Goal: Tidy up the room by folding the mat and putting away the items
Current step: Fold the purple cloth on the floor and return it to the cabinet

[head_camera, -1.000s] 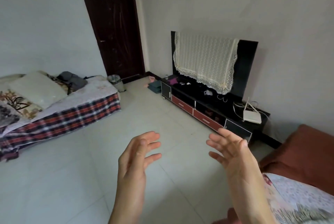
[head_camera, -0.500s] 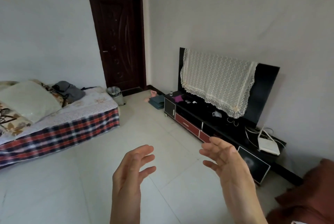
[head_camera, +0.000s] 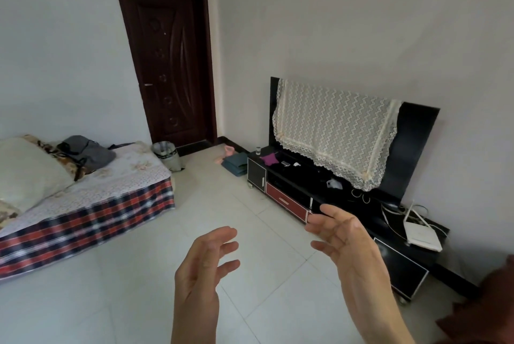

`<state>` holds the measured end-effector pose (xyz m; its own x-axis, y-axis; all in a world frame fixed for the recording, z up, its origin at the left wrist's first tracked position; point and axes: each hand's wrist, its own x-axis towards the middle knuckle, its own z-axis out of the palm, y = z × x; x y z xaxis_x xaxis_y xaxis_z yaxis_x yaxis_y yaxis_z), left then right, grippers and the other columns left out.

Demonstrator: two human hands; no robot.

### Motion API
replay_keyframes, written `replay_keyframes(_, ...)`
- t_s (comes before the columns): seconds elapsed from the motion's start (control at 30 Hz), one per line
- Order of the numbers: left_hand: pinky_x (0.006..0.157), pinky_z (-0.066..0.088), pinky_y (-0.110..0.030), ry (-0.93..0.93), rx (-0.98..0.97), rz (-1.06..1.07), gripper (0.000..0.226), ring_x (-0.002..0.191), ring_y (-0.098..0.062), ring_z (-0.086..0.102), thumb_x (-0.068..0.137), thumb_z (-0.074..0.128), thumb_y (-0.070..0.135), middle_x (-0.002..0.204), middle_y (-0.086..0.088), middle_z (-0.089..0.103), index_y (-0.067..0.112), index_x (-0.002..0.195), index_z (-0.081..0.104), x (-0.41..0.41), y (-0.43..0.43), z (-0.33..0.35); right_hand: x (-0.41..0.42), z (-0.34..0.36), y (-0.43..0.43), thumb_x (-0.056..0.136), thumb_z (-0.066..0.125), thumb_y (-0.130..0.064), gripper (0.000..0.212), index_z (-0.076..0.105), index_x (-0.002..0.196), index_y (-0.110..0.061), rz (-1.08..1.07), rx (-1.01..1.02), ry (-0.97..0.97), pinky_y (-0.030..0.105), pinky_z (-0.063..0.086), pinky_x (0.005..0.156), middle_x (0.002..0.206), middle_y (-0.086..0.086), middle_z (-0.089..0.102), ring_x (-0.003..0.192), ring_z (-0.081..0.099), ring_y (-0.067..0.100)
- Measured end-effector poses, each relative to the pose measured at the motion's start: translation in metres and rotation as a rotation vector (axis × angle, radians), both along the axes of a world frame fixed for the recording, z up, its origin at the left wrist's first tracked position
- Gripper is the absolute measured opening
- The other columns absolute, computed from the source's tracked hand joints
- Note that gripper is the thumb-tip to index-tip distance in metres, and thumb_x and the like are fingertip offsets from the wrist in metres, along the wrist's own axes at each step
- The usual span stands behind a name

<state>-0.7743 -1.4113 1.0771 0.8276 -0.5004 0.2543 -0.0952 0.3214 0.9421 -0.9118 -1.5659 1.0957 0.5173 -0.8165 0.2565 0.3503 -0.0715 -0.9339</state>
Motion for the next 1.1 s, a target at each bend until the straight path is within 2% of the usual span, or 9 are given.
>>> replay_keyframes(0.13,0.083,0.058,-0.039,-0.015,0.033,-0.007,0.045,0.108,-0.021,0.069,0.081,0.049,0.06,0.118,-0.002,0.073,0.029,0.101,0.076,0.034,-0.053,0.001,0.036,-0.007,-0.051,0.081,0.054,-0.076,0.063,0.071,0.116,-0.027,0.0,-0.02,-0.031,0.047,0.051,0.091,0.116,0.015,0.071,0.111,0.066,0.033)
replay_keyframes(0.27,0.089,0.056,-0.043,-0.019,0.078,-0.003,0.041,0.109,-0.02,0.069,0.093,0.046,0.046,0.117,0.0,0.073,0.019,0.108,0.073,0.07,-0.119,-0.001,0.077,-0.021,-0.117,0.097,0.037,-0.05,0.044,0.071,0.113,-0.029,0.002,0.0,-0.031,0.048,0.05,0.093,0.116,0.013,0.071,0.111,0.066,0.032)
replay_keyframes(0.47,0.087,0.056,-0.041,-0.035,0.102,-0.014,0.034,0.108,-0.019,0.069,0.095,0.043,0.038,0.116,0.0,0.072,0.027,0.098,0.076,0.129,-0.246,0.023,0.136,-0.007,-0.236,0.097,0.034,-0.044,0.047,0.066,0.121,-0.018,-0.014,0.049,-0.04,0.042,0.05,0.089,0.116,0.012,0.072,0.11,0.067,0.03)
replay_keyframes(0.7,0.09,0.056,-0.046,-0.022,0.075,-0.026,0.037,0.108,-0.022,0.069,0.094,0.046,0.038,0.113,0.0,0.074,0.017,0.106,0.073,0.19,-0.346,0.025,0.191,0.0,-0.325,0.101,0.035,-0.041,0.045,0.064,0.123,-0.014,-0.008,0.057,-0.064,0.048,0.05,0.096,0.116,0.013,0.072,0.112,0.066,0.033)
replay_keyframes(0.8,0.089,0.057,-0.045,0.001,0.076,-0.034,0.037,0.106,-0.021,0.069,0.095,0.045,0.039,0.112,0.0,0.074,0.017,0.106,0.073,0.221,-0.383,0.015,0.22,-0.006,-0.357,0.095,0.039,-0.047,0.05,0.065,0.123,-0.015,-0.013,0.057,-0.027,0.049,0.05,0.097,0.115,0.013,0.072,0.112,0.066,0.032)
replay_keyframes(0.93,0.089,0.057,-0.045,0.023,0.064,-0.062,0.035,0.108,-0.023,0.068,0.096,0.046,0.039,0.114,-0.001,0.073,0.02,0.104,0.074,0.269,-0.432,0.001,0.265,-0.01,-0.401,0.085,0.052,-0.07,0.064,0.066,0.122,-0.019,-0.022,0.036,0.008,0.044,0.051,0.095,0.117,0.012,0.072,0.113,0.066,0.031)
replay_keyframes(1.0,0.089,0.057,-0.043,0.025,0.047,-0.078,0.034,0.108,-0.022,0.068,0.096,0.045,0.039,0.113,-0.002,0.073,0.023,0.101,0.075,0.299,-0.459,-0.001,0.291,-0.01,-0.428,0.094,0.046,-0.062,0.058,0.065,0.124,-0.016,-0.046,0.019,0.008,0.045,0.051,0.095,0.117,0.012,0.072,0.113,0.066,0.03)
replay_keyframes(1.1,0.087,0.057,-0.04,0.034,0.024,-0.107,0.033,0.108,-0.022,0.068,0.098,0.048,0.04,0.112,-0.001,0.074,0.022,0.103,0.075,0.35,-0.498,0.004,0.336,-0.009,-0.472,0.107,0.031,-0.039,0.046,0.062,0.127,-0.011,-0.084,0.009,0.028,0.052,0.049,0.1,0.118,0.013,0.071,0.112,0.067,0.029)
